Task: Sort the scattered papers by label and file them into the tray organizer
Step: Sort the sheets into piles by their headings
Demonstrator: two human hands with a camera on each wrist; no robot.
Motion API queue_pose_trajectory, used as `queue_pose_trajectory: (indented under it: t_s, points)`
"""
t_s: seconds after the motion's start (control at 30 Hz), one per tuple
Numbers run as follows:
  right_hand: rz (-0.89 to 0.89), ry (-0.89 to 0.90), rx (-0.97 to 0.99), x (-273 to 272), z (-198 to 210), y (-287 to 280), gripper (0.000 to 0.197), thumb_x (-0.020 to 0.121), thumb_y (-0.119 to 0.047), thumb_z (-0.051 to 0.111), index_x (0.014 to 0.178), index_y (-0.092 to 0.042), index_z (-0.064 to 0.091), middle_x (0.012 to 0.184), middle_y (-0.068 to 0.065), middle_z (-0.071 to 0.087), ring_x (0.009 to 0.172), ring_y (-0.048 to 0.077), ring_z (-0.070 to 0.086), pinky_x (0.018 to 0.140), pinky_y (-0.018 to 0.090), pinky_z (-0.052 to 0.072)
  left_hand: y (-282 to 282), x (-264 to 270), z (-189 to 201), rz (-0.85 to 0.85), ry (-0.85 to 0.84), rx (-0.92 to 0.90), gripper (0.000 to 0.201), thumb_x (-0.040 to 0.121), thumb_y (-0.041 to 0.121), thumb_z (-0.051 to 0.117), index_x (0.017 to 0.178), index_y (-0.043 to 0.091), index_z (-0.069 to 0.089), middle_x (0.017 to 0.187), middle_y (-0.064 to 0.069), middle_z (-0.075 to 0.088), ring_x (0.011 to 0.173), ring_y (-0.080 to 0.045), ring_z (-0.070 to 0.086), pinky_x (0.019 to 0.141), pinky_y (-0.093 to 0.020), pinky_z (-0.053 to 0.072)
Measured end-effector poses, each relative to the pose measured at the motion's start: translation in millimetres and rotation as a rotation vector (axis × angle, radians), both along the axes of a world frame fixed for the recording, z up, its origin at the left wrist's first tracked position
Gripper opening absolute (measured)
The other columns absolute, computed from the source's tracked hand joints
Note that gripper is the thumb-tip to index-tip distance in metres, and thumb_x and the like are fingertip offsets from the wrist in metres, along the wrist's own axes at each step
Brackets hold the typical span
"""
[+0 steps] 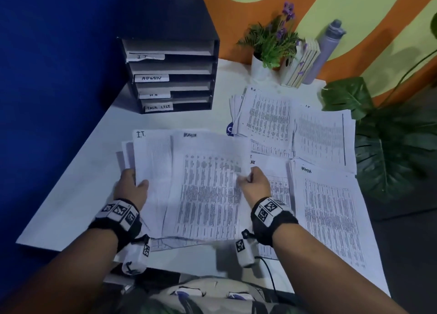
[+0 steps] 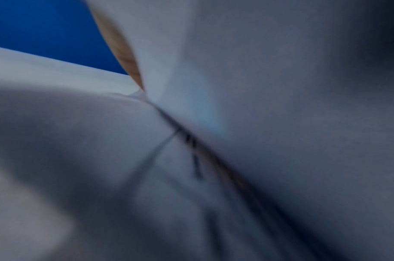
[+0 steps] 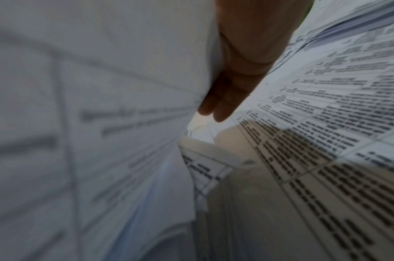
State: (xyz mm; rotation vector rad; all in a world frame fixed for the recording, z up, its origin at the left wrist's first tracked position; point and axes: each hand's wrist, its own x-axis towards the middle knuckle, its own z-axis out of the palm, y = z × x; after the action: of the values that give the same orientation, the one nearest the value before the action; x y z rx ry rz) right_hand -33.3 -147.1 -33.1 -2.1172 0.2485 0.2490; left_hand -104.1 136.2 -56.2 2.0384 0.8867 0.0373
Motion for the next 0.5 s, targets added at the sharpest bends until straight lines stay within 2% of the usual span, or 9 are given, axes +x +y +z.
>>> queue_pose_trajectory:
  t_s: [0.1,0.2,0.27,0.33,0.4,0.5]
  points:
    - [-0.120,-0.058,-0.034,3,-2,-11,0.029,0.091,-0.014,0.056,0.074,-0.014,0.032,0.064,0.001,0.029,0.056,0.014,0.028,0.050,0.026,0.028,7,0,3,-0.006,-0.021,-0.058,0.043,0.091,0.019,0.064,0.129,0.006,0.047,0.121,-0.014,0.060,0.106,-0.030,0.059,0.089,-0.032,0.043]
    - [-0.216,-0.092,-0.066,8,-4,-19,0.020,0.093,-0.004,0.044,0.077,-0.011,0.035,0.066,0.006,0.035,0.059,0.016,0.034,0.051,0.026,0.027,10,-2,4,-0.017,-0.025,-0.086,0.049,0.085,0.019,0.071,0.128,0.009,0.048,0.119,-0.011,0.062,0.106,-0.028,0.060,0.087,-0.030,0.045]
    - [-0.273,-0.082,-0.020,12,-2,-20,0.013,0.092,0.000,0.043,0.084,-0.010,0.045,0.073,0.010,0.048,0.064,0.019,0.045,0.055,0.027,0.037,9,-4,5,-0.067,-0.006,-0.104,0.057,0.083,0.013,0.072,0.133,0.010,0.044,0.125,-0.011,0.059,0.109,-0.027,0.059,0.090,-0.030,0.044]
    - [-0.328,-0.059,0.094,16,-1,-19,0.014,0.092,-0.003,0.048,0.089,-0.015,0.053,0.083,0.008,0.059,0.076,0.024,0.057,0.069,0.033,0.049,7,-6,5,-0.118,0.014,-0.103,0.058,0.084,0.005,0.069,0.135,0.011,0.043,0.128,-0.011,0.057,0.106,-0.022,0.057,0.090,-0.027,0.043]
    - [-0.321,-0.013,0.222,19,0,-18,0.017,0.092,-0.003,0.052,0.087,-0.019,0.056,0.086,0.005,0.063,0.079,0.024,0.060,0.077,0.039,0.051,6,-8,7,-0.126,0.007,-0.078,0.054,0.085,0.003,0.066,0.134,0.010,0.044,0.126,-0.010,0.058,0.099,-0.018,0.055,0.087,-0.025,0.041]
    - [-0.145,0.024,0.184,13,1,-13,0.008,0.093,-0.011,0.057,0.086,-0.016,0.056,0.081,0.007,0.062,0.072,0.021,0.056,0.071,0.037,0.050,4,-9,9,-0.074,-0.051,-0.101,0.047,0.085,0.003,0.066,0.129,0.011,0.050,0.117,-0.008,0.063,0.096,-0.019,0.057,0.086,-0.027,0.044]
